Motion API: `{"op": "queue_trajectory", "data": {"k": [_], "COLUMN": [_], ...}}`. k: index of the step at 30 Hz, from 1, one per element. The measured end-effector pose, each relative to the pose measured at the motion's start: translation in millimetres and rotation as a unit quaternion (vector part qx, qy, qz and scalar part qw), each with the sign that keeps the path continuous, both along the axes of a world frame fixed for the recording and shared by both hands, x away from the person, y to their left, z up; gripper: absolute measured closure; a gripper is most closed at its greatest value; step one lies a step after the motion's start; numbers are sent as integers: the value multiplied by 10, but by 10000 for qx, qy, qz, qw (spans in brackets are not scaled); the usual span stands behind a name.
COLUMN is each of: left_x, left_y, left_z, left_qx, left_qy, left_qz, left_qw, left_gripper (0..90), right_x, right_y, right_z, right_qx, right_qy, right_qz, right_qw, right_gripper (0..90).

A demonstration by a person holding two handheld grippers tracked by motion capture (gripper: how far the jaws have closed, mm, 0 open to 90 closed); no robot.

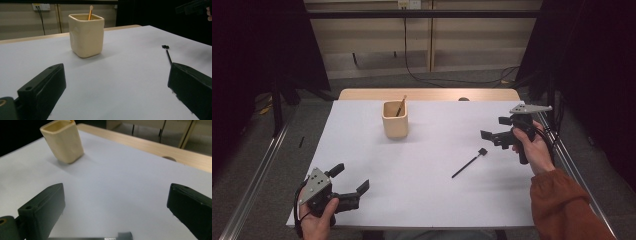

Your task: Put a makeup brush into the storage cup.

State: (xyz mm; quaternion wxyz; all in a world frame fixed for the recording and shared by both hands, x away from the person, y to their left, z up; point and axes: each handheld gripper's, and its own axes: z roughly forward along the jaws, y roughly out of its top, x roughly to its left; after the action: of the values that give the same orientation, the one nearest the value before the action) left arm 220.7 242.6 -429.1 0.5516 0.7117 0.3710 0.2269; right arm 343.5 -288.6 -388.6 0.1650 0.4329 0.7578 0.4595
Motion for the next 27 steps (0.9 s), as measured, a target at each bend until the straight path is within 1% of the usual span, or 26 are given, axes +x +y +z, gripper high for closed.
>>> {"op": "queue_trajectory", "data": {"k": [1,2,3,4,5,7,9,11,12,14,15,17,19,20,21,23,24,25,26,27], "left_x": [0,1,3,5,6,10,13,14,14,13,13,13,12,13,13,13,13,13,13,14], "left_y": [1,5,5,6,7,14,17,18,19,18,18,19,19,19,20,17,16,15,16,16], "left_z": [0,-1,-3,-5,-6,-5,-5,-7,-6,-7,-7,-8,-7,-8,-8,-10,-10,-11,-11,-11], "left_qx": [-1,9,-24,-39,-40,-13,-14,-15,-14,-20,-22,-23,-22,-22,-17,-19,-17,-17,-17,-22], "left_qy": [0,2,14,14,21,-3,3,5,1,5,13,13,13,13,15,32,37,38,36,37], "left_qz": [-2,7,-4,-9,-1,-5,2,4,-1,-11,-8,-12,-13,-11,-16,-9,-9,-5,-2,-9], "left_qw": [10000,10000,10000,10000,10000,10000,10000,10000,10000,10000,10000,10000,10000,10000,10000,10000,10000,10000,10000,10000], "left_gripper": [16,16,17,17,16,17,17,16,16,17,17,16,16,17,17,17,17,17,16,17], "right_x": [15,23,36,43,49,61,85,108,117,125,134,148,158,165,170,173,175,173,170,173], "right_y": [-3,-4,-5,-4,-1,10,23,36,43,63,68,84,103,108,119,133,140,151,160,165], "right_z": [-5,-8,-13,-15,-18,-20,-17,-9,-5,5,4,-2,-20,-36,-60,-98,-122,-142,-159,-177], "right_qx": [-141,-201,-314,-415,-456,-639,-737,-816,-853,-999,-1070,-1187,-1345,-1404,-1498,-1571,-1614,-1687,-1765,-1818], "right_qy": [113,203,338,412,468,661,1005,1262,1358,1480,1550,1758,1981,2119,2266,2459,2573,2637,2730,2801], "right_qz": [-1,6,56,102,138,254,484,708,795,856,923,1023,1116,1187,1271,1418,1502,1542,1584,1635], "right_qw": [9998,9996,9989,9982,9978,9954,9910,9861,9839,9802,9778,9719,9645,9598,9540,9459,9409,9371,9323,9283], "right_gripper": [8,8,10,11,10,17,17,19,20,23,27,27,27,27,29,30,32,34,34,34]}}
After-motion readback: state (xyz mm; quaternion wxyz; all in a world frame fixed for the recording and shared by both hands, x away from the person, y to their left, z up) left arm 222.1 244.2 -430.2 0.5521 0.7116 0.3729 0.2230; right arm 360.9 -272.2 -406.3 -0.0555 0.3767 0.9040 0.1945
